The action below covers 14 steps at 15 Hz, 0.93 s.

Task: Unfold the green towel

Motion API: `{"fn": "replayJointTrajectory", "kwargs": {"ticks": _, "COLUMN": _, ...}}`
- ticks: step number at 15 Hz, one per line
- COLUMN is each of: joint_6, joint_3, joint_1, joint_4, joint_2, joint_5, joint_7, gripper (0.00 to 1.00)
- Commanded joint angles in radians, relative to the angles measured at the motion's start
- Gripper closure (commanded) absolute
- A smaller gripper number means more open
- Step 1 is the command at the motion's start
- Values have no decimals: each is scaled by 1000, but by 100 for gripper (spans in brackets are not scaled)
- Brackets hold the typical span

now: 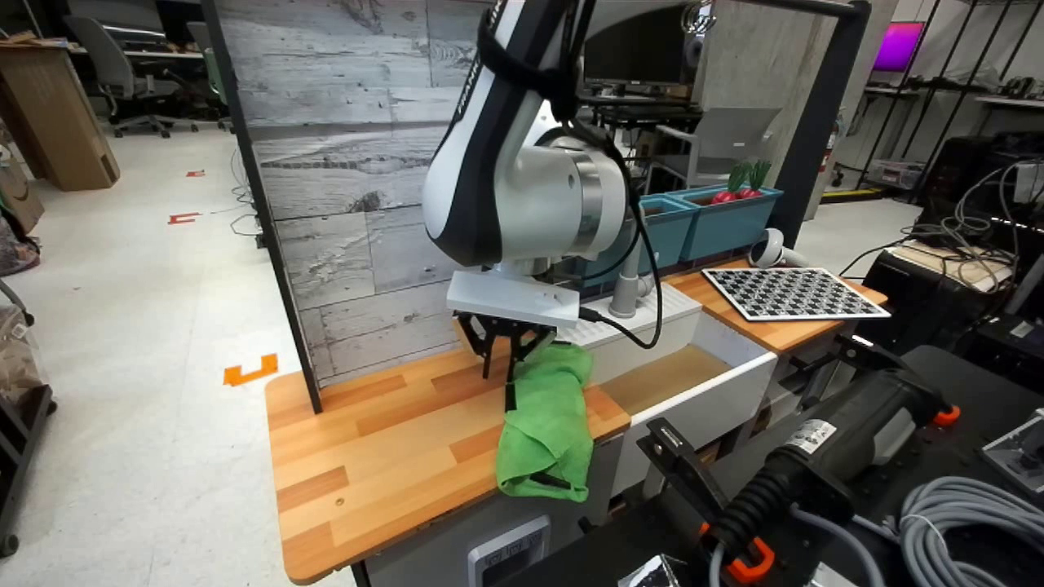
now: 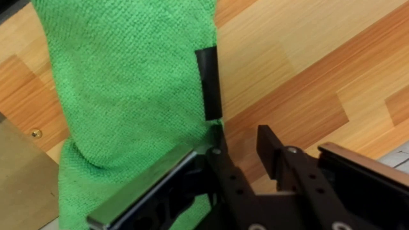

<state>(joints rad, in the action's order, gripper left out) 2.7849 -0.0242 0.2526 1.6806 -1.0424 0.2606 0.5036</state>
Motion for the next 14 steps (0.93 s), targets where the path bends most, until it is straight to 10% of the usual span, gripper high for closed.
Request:
{"fn": "replayJointTrajectory", "kwargs": {"ticks": 1, "joint_6": -30, "joint_3": -17, "joint_1": 17, "joint_4": -42, "joint_2": -22, "joint_5": -6, "joint_7": 23, "gripper": 99}}
{"fn": "replayJointTrajectory", "kwargs": {"ticks": 3, "joint_6": -40, "joint_3": -17, "joint_1": 16, "joint_4": -45, "joint_2": -22, "joint_5": -6, "joint_7": 24, "gripper": 100}}
{"fn": "replayJointTrajectory", "kwargs": {"ticks": 4, "joint_6": -48, "joint_3": -19, "joint_1": 18, "joint_4": -40, "joint_2": -19, "joint_5": -7, "joint_7": 28, "gripper": 71}}
{"fn": "replayJointTrajectory", "kwargs": {"ticks": 6, "joint_6": -63, "joint_3": -22, "joint_1": 25, "joint_4": -23, "joint_2": -5, "joint_5": -12, "joint_7": 30, "gripper": 71}}
{"fn": "replayJointTrajectory", "kwargs": {"ticks": 14, "joint_6": -42, "joint_3": -16, "joint_1": 49, "joint_4": 32, "joint_2": 50, "joint_5": -17, "joint_7": 19, "gripper": 15}}
